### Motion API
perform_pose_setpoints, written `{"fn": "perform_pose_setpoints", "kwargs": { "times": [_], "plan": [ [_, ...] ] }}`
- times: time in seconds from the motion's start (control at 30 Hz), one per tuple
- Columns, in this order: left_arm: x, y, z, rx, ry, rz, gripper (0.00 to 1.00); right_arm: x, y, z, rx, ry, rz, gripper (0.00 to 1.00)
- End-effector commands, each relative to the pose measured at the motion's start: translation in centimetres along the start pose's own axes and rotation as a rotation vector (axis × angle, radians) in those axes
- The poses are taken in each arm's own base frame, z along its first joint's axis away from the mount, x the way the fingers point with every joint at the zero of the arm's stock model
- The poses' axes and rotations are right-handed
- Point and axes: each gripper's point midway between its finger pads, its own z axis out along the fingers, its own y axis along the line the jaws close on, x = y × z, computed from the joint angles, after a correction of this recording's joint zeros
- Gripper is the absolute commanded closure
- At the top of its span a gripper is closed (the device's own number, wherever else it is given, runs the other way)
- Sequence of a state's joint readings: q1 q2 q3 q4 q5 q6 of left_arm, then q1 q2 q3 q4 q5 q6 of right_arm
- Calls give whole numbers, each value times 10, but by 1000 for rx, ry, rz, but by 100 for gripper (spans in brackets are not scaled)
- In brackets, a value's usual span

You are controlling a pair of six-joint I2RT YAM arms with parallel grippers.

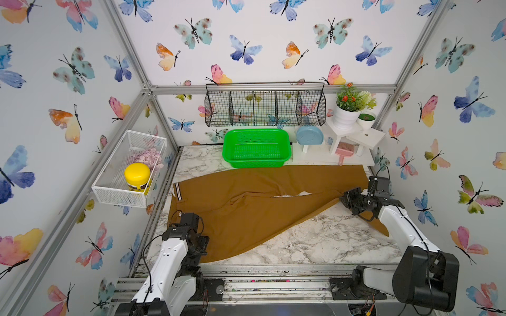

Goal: Roll up the long pants
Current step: Fold the long pant at the center of the board.

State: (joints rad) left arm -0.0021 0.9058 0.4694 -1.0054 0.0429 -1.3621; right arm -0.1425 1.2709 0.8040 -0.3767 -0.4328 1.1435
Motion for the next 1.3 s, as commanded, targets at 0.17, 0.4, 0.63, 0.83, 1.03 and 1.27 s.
{"fn": "perform_pose_setpoints", "kwargs": {
  "times": [0.17,0.4,0.63,0.83,1.03,1.27],
  "plan": [
    [17,20,16,-15,80,-92,18,-4,5,6,-34,-12,-22,97],
    [0,5,3,33,-10,-66,31,-5,5,6,-34,-12,-35,97],
    [-5,3,7,43,-42,-61,44,-3,2,7,-26,-6,-38,97],
    [7,13,17,32,25,-53,41,-3,0,7,-17,-4,-39,97],
    [6,13,21,50,19,-58,55,-3,0,7,-13,-2,-39,97],
    [6,15,31,55,14,-47,85,-2,-2,7,-5,-3,-44,97]
  ]
}}
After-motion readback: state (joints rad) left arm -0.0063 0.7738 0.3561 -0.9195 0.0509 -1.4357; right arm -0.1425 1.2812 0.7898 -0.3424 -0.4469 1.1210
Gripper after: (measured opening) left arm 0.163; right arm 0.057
